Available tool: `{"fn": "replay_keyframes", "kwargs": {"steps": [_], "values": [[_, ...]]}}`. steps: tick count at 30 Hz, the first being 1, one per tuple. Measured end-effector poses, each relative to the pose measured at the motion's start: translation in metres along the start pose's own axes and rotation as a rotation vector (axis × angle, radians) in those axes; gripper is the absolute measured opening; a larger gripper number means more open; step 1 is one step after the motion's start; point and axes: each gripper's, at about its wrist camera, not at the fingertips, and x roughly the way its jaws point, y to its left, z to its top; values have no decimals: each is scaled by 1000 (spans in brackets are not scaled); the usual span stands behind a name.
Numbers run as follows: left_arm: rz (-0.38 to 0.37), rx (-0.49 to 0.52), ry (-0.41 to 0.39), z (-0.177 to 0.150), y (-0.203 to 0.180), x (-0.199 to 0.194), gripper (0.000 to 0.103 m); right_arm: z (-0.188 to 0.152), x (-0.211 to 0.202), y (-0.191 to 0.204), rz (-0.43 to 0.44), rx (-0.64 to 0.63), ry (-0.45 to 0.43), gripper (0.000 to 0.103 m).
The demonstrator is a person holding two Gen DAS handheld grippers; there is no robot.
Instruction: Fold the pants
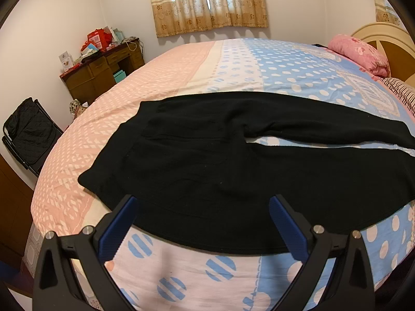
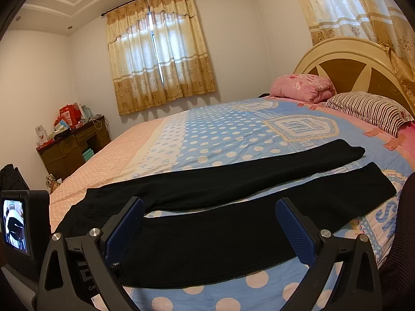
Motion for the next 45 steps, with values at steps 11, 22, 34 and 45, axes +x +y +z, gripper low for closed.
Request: {"fn": "replay_keyframes", "kwargs": {"steps": [11,22,34,45], "values": [[0,2,1,1,-2,0,103,-1,1,0,0,0,3,102],[0,1,3,1,-3,0,103,-1,3,1,1,-1,9,102],[0,1,24,-1,-2,12,103,-7,12,0,-4,-3,40,102],[-8,8,52,8,11,31,103,-6,49,-3,11,-17,135,102]]}}
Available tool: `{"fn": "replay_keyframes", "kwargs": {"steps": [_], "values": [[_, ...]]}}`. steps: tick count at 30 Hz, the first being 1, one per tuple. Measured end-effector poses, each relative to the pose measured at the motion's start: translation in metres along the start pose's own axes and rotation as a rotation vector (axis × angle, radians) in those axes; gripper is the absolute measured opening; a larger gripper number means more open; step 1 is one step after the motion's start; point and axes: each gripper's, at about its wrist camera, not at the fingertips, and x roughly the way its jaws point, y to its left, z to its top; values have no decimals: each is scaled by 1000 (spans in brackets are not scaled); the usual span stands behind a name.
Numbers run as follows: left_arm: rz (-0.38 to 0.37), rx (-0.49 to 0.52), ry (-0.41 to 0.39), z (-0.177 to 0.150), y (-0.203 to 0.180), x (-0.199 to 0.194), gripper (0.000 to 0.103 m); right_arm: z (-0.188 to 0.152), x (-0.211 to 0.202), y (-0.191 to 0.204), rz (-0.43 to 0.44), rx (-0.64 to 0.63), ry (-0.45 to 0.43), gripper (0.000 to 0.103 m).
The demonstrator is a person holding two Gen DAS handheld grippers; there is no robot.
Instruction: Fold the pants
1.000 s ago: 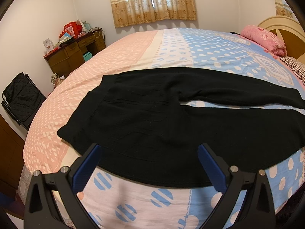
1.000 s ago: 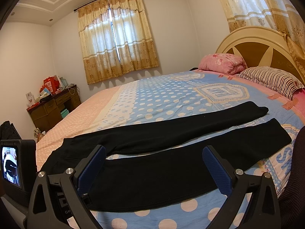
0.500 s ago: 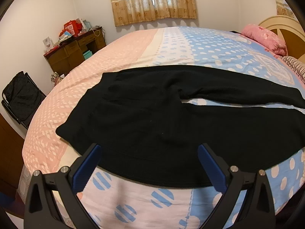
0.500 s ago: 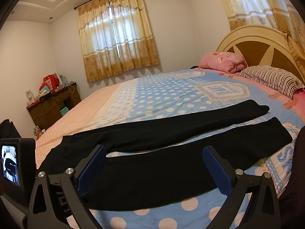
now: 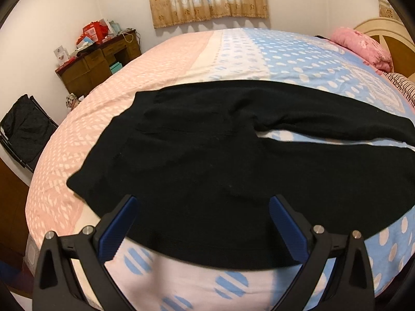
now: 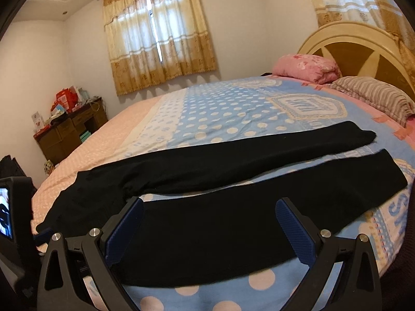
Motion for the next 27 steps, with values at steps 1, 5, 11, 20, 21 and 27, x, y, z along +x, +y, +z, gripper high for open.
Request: {"fn": "replay_keyframes", "kwargs": {"steps": [1,5,11,20,21,27], "values": [[3,-5,-4,5,5,1,103,4,5,0,5,-11,6,102],[-19,-49,-1,29,28,11,103,37,37,9,74,-65,64,102],[-28,-149,55,75,60,47,103,85,117,41,246,-150,218,102],[-9,-176,124,106,64,108,103,111,262,101,342,-366,405,102],[-17,-187,136,109,66,115,103,111,272,106,341,-396,403,102],[-17,-195,162,110,65,142,103,91,318,139,369,-617,474,66]]}}
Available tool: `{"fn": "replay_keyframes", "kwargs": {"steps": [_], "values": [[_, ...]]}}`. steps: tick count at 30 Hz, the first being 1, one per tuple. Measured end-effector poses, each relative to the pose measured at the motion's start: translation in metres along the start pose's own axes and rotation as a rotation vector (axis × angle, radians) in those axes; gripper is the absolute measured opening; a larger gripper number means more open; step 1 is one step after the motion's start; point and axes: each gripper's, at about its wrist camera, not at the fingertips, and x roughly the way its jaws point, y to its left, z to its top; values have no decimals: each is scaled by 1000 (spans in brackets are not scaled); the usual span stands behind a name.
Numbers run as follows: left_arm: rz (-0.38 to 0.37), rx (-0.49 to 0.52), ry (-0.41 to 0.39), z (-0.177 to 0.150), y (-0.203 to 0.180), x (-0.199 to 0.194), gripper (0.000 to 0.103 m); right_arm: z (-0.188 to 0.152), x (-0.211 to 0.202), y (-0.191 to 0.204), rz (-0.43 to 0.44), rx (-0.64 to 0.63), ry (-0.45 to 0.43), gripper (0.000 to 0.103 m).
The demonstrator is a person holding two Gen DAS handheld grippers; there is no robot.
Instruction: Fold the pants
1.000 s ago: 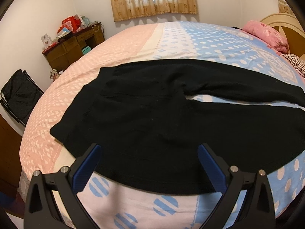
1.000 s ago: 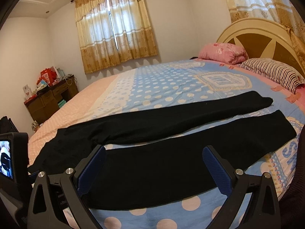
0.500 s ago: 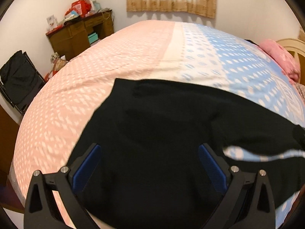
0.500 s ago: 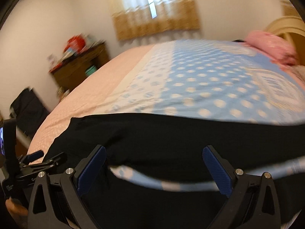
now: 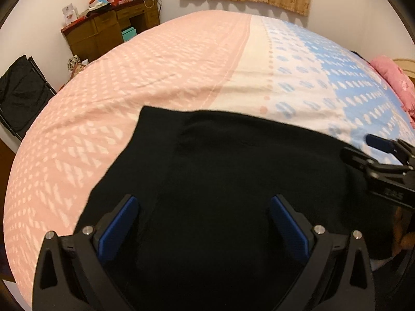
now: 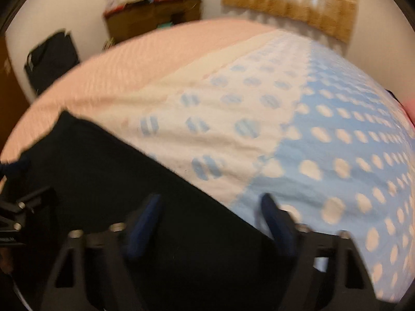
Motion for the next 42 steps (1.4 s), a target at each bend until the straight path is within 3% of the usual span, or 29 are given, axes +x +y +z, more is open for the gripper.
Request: {"fn": "replay_keyframes", "kwargs": {"steps": [4,6,8,10,16,21,24,26,31,36,38,40,42], "values": [[49,51,-23,-4,-6,7,103,-1,6,-6,54,5,-22,62],[52,65,-26,-4,-9,8,103,-2,3,-6,80,-12,-28,47],[37,59,-25,-3,-6,6,103,-4,-5,2,96,-43,-28,13],[10,39,-21,-4,3,0,103,-5,-11,7,95,-57,-21,5],[-30,-25,-47,-12,37,-36,103,-20,-60,44,37,-159,-148,4],[-65,-55,-86,-6,59,-61,103,-64,-108,90,-29,-297,-264,4],[-118,-86,-80,5,61,-66,103,-94,-114,111,-39,-345,-274,4],[-173,-106,-64,14,58,-62,103,-111,-111,122,-47,-363,-272,4],[-231,-165,40,33,42,-26,103,-136,-100,137,-98,-398,-287,4],[-183,-195,105,40,29,1,103,-141,-102,131,-86,-371,-308,4],[-164,-214,128,40,29,9,97,-146,-107,134,-88,-369,-320,3],[-186,-226,136,37,30,12,75,-147,-110,133,-88,-360,-328,3],[-226,-243,127,33,35,12,62,-148,-112,130,-89,-343,-333,3]]}}
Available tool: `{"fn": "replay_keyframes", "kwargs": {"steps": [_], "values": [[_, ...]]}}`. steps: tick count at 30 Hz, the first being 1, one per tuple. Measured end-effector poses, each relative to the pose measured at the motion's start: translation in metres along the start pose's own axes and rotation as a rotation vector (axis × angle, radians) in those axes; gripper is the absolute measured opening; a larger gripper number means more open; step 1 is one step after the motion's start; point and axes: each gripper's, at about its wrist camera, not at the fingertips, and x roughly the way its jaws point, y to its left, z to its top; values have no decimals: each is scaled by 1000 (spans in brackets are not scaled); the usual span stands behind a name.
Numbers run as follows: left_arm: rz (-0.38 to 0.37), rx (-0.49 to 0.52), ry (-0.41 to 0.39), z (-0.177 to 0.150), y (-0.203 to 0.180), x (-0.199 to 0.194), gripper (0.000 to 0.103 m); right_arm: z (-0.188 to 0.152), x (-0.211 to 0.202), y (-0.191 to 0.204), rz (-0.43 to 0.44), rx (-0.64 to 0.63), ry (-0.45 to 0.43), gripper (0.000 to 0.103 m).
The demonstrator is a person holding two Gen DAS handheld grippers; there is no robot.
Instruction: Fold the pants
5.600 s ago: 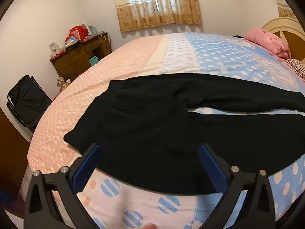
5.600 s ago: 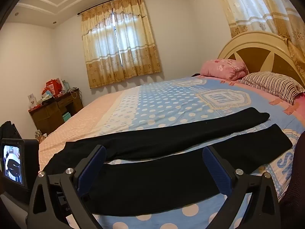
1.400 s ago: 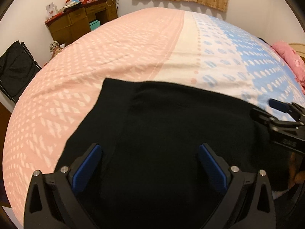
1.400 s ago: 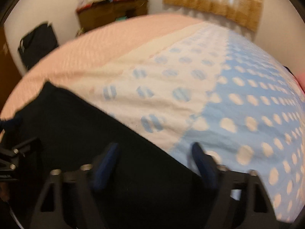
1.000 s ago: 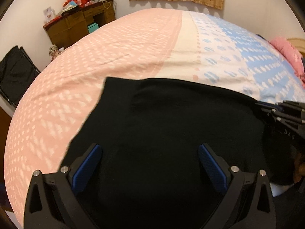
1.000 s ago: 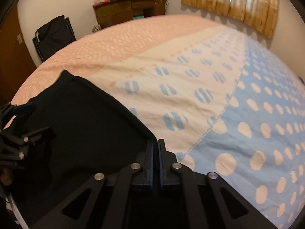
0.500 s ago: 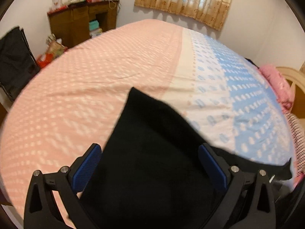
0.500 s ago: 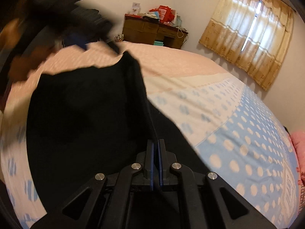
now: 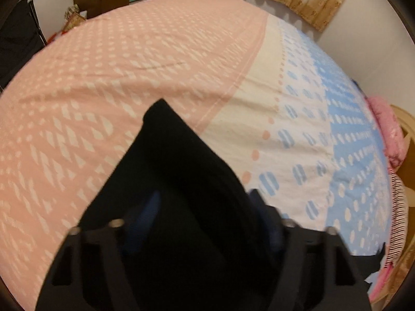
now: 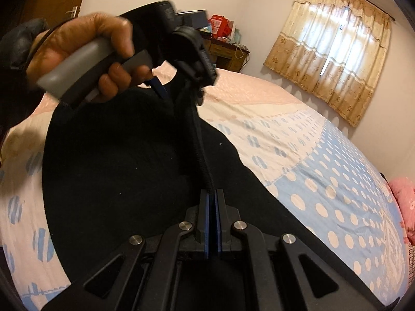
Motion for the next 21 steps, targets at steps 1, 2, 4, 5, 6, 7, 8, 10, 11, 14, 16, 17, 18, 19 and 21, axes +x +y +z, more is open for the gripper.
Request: {"fn": "replay_keyframes", "kwargs": {"steps": [1,2,4,5,6,7,8,10,11,14,16,17,18,19,21], "values": [[-17,-13,-11,-2,4,-2,50,1,-1,-1,-2,8,-1,3],[-49,-36,-14,-4,9,-5,42,2,-3,-4,-1,23,-3,3],[-153,-86,1,-7,19,-9,16,5,-10,-9,3,57,-13,3],[-189,-103,-2,-9,23,-14,16,8,-16,-11,2,71,-22,3],[-193,-98,-15,-12,24,-20,14,10,-23,-10,0,76,-32,3],[-186,-78,-33,-14,23,-28,14,13,-30,-10,-3,78,-44,3],[-183,-54,-57,-19,23,-40,14,15,-39,-9,-6,76,-57,3],[-201,-24,-90,-29,24,-61,14,18,-54,-5,-16,63,-76,3],[-211,-8,-109,-36,25,-72,14,18,-62,-2,-22,55,-83,3],[-225,30,-159,-60,35,-99,14,11,-80,14,-24,42,-90,3],[-219,42,-186,-75,43,-109,14,4,-86,26,-26,26,-84,3],[-209,47,-197,-83,48,-111,14,-1,-88,33,-30,19,-81,3],[-205,48,-206,-91,53,-114,14,-5,-89,41,-30,12,-74,3],[-196,49,-216,-99,57,-114,14,-11,-90,47,-28,11,-68,3],[-176,53,-232,-112,63,-113,14,-21,-91,57,-12,17,-50,3]]}}
